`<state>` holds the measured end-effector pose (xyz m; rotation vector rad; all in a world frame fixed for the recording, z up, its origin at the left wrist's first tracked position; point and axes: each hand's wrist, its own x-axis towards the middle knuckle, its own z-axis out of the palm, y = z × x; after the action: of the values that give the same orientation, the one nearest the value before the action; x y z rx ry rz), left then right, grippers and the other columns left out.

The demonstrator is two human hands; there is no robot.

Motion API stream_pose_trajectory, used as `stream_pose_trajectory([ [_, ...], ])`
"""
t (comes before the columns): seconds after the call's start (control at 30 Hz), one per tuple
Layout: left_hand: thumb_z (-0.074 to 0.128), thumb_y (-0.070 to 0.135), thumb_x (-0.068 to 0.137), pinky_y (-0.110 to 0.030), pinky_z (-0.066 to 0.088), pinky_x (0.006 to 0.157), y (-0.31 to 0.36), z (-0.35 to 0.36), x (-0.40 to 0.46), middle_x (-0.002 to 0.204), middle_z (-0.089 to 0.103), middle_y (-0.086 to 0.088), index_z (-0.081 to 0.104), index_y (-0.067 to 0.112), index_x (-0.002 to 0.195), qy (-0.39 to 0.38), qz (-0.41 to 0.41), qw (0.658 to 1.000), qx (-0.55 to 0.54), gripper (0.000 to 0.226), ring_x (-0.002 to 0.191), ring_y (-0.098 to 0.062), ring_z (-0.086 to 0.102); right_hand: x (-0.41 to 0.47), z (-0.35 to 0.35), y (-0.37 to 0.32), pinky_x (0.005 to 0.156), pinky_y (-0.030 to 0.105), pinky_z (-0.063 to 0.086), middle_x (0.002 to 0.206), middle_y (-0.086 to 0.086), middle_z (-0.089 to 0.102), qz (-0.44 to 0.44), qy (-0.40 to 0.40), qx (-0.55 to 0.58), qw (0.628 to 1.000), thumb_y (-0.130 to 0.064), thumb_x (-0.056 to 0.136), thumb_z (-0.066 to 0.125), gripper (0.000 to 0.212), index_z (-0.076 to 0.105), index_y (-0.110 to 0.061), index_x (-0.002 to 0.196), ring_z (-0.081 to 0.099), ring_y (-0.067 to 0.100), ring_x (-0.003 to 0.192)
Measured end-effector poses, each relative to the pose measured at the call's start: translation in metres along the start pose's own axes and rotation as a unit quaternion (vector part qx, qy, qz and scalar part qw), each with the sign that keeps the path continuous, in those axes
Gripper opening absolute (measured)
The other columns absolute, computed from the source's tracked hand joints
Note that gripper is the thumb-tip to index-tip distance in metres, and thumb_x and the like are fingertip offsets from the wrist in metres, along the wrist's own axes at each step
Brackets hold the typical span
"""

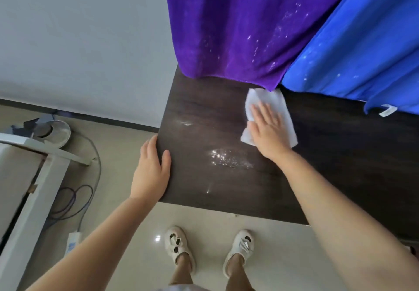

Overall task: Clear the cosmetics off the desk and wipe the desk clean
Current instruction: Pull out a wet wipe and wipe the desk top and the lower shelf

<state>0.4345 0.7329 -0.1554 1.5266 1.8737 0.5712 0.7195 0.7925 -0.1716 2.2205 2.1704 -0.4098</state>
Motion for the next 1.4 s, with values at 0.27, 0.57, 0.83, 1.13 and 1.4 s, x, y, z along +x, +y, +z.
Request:
stream_pose_trajectory([
  [0.27, 0.028, 0.031, 0.097, -0.034, 0.038, 0.091, -0.004, -0.005, 0.004, 0.134, 0.048, -0.002, 0.037, 0.02, 0.135, -0.028, -0.017, 0.997, -0.069, 0.04, 0.118, -0.021, 0.047, -0.087, 0.024, -0.03, 0.114, 0.054, 0.015, 0.155, 0.017, 0.019, 0.273, 0.089, 0.038, 0.957, -0.031, 0.097, 0.021, 0.054, 0.02, -0.009, 0.146, 0.017, 0.032, 0.143],
  [0.57, 0.024, 0.054, 0.094, -0.037, 0.046, 0.085, -0.015, -0.027, 0.009, 0.099, 0.067, -0.004, 0.062, 0.028, 0.094, -0.101, -0.232, 0.878, -0.407, 0.046, 0.09, -0.017, 0.062, -0.109, 0.056, -0.185, 0.111, 0.043, 0.015, 0.148, 0.0, 0.04, -0.275, 0.016, -0.045, 0.96, -0.037, 0.093, 0.029, 0.049, 0.036, -0.022, 0.139, 0.029, 0.019, 0.139],
  [0.83, 0.011, 0.046, 0.098, -0.024, 0.045, 0.079, -0.015, -0.026, 0.008, 0.101, 0.071, 0.013, 0.064, 0.032, 0.1, -0.168, -0.183, 0.842, -0.479, 0.055, 0.092, -0.001, 0.066, -0.094, 0.018, 0.026, 0.115, 0.054, 0.011, 0.158, 0.009, 0.005, 0.296, 0.053, 0.005, 0.954, -0.037, 0.093, 0.005, 0.062, 0.019, -0.01, 0.147, 0.003, 0.025, 0.145],
  [1.13, 0.015, 0.049, 0.097, -0.032, 0.043, 0.096, -0.016, -0.026, 0.011, 0.12, 0.064, -0.003, 0.058, 0.018, 0.12, -0.135, -0.221, 0.827, -0.499, 0.059, 0.108, -0.014, 0.06, 0.017, 0.019, -0.191, 0.116, 0.047, -0.009, 0.158, 0.005, -0.01, -0.058, -0.052, -0.02, 0.997, -0.034, 0.1, 0.016, 0.055, -0.005, -0.017, 0.148, -0.011, 0.021, 0.145],
  [1.4, 0.017, 0.058, 0.093, -0.041, 0.044, 0.094, -0.028, -0.037, 0.014, 0.117, 0.064, -0.014, 0.059, 0.017, 0.12, -0.148, -0.264, 0.787, -0.538, 0.065, 0.108, -0.028, 0.06, -0.112, 0.058, -0.197, 0.111, 0.044, 0.018, 0.15, 0.0, 0.036, -0.275, -0.037, -0.061, 0.959, -0.037, 0.093, 0.025, 0.053, 0.028, -0.018, 0.142, 0.029, 0.02, 0.14],
])
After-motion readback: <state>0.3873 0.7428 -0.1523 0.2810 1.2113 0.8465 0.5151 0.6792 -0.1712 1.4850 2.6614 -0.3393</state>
